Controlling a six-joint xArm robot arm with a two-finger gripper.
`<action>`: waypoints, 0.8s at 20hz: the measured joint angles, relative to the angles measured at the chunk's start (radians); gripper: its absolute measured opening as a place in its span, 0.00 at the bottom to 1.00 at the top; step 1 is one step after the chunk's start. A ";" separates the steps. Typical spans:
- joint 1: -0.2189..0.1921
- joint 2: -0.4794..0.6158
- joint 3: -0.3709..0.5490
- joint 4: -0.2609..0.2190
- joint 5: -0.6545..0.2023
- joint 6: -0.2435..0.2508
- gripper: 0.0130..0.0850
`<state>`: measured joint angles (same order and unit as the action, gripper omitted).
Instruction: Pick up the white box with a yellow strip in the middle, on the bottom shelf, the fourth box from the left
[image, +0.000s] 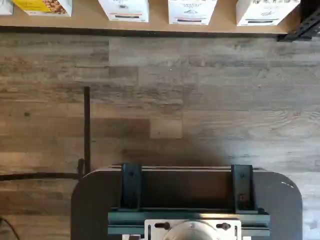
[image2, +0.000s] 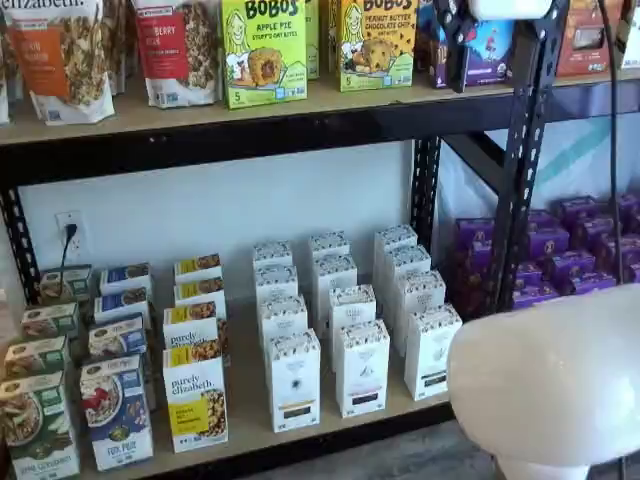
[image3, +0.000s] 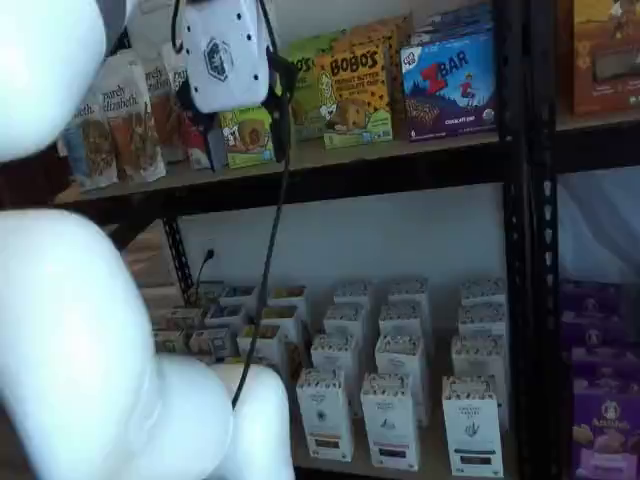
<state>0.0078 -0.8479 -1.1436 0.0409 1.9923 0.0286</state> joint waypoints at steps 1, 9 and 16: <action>0.000 0.007 -0.006 0.000 0.012 0.000 1.00; 0.002 0.021 -0.011 0.000 0.025 0.002 1.00; 0.028 0.008 0.061 0.010 -0.052 0.030 1.00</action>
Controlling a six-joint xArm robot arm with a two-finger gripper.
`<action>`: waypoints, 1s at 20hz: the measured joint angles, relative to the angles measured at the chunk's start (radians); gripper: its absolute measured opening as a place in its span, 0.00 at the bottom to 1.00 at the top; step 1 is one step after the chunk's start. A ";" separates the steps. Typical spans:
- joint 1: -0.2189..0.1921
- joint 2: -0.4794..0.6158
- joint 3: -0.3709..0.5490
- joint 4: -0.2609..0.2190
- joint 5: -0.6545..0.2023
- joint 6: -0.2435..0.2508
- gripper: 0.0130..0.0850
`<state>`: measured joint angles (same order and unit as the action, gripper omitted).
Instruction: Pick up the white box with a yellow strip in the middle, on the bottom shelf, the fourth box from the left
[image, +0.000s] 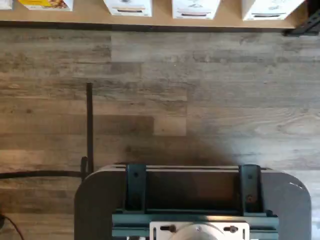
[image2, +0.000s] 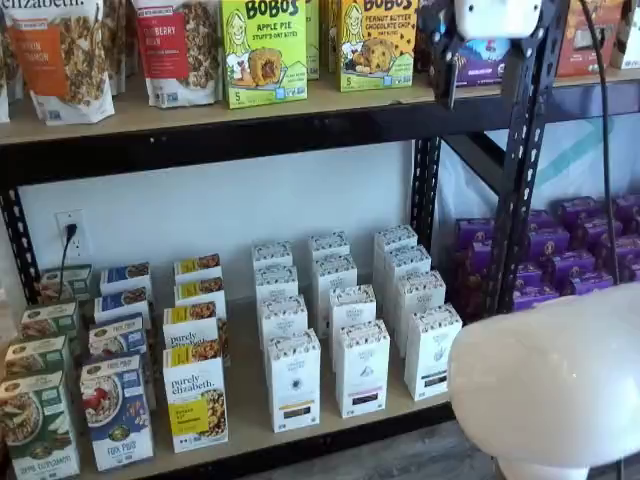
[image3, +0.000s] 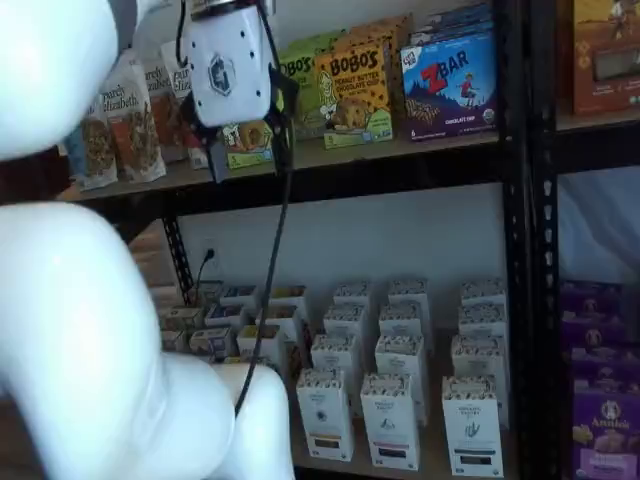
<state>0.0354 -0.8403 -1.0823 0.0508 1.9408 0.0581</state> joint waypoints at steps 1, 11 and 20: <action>0.011 -0.002 0.019 0.000 -0.020 0.010 1.00; 0.091 -0.006 0.197 -0.035 -0.213 0.078 1.00; 0.122 -0.008 0.352 -0.075 -0.411 0.111 1.00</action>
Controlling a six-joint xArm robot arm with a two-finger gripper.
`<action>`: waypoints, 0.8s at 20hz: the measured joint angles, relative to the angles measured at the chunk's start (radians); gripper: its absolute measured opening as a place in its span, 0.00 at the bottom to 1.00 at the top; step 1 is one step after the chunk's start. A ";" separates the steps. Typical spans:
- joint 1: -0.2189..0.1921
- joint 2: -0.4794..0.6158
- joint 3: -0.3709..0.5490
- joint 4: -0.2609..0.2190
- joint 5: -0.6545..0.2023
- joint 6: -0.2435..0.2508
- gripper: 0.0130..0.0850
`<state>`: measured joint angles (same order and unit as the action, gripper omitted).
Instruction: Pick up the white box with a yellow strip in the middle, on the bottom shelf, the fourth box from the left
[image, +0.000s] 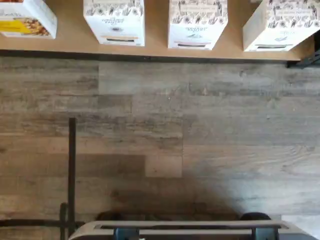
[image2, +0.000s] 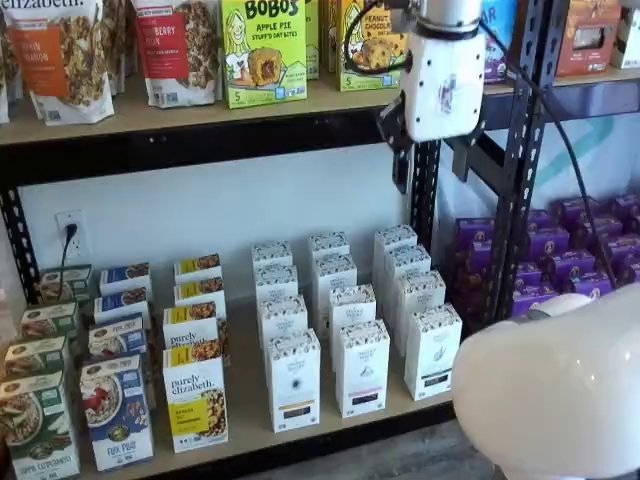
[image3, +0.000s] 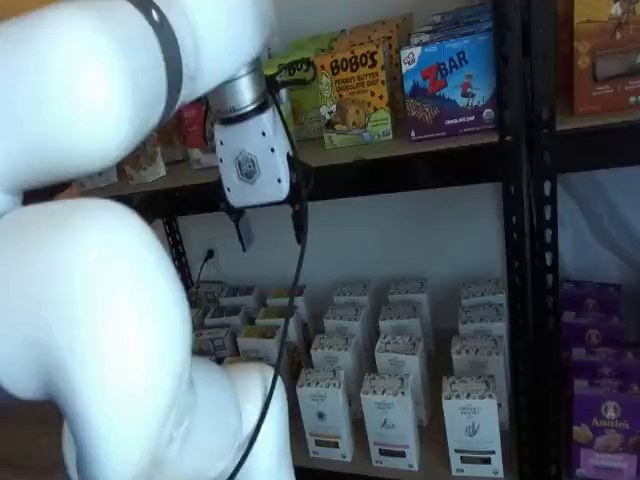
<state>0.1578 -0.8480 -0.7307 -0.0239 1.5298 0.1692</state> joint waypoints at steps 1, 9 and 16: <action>0.003 0.000 0.015 -0.003 -0.020 0.004 1.00; 0.013 0.026 0.135 -0.001 -0.180 0.020 1.00; 0.043 0.058 0.234 -0.029 -0.346 0.064 1.00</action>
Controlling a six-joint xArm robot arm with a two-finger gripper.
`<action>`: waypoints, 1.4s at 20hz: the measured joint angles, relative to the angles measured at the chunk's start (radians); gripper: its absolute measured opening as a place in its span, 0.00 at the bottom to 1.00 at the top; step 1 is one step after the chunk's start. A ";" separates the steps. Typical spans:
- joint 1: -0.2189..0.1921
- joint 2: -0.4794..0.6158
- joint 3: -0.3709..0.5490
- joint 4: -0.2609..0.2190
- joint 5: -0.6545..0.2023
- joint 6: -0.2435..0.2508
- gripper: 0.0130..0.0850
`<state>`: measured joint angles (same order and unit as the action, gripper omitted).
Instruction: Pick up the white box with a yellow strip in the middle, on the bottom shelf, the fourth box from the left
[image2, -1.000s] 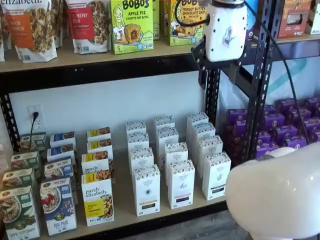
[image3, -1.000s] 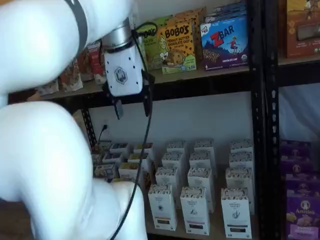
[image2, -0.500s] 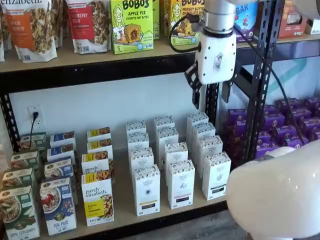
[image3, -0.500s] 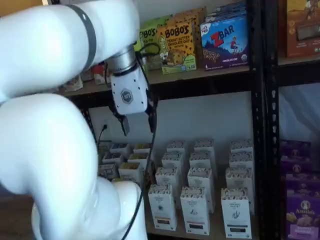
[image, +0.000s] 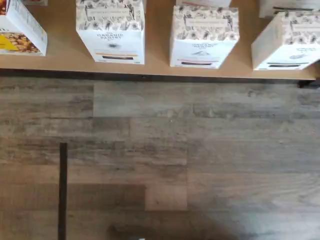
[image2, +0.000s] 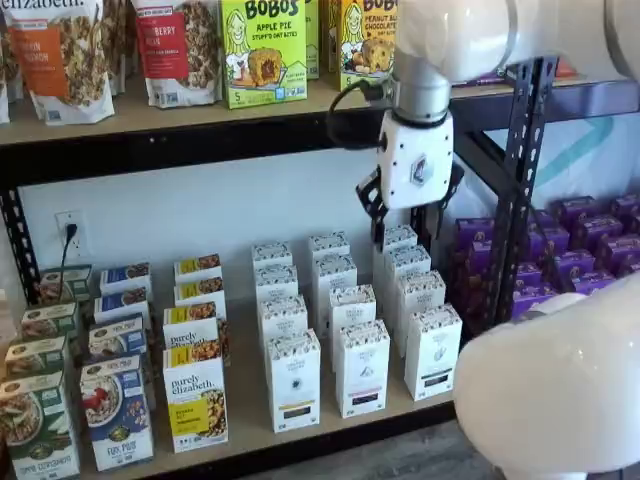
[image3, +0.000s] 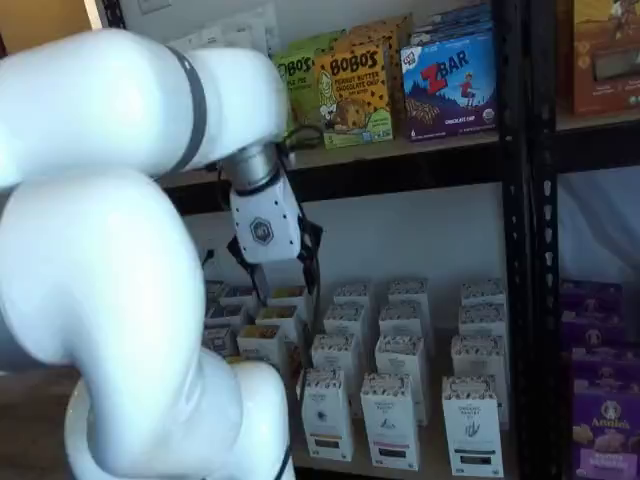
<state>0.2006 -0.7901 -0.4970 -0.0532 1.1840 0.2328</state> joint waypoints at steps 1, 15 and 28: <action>0.001 0.013 0.016 0.011 -0.029 -0.002 1.00; 0.049 0.256 0.149 0.013 -0.433 0.056 1.00; 0.041 0.516 0.151 -0.033 -0.690 0.092 1.00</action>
<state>0.2414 -0.2741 -0.3463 -0.0862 0.4939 0.3247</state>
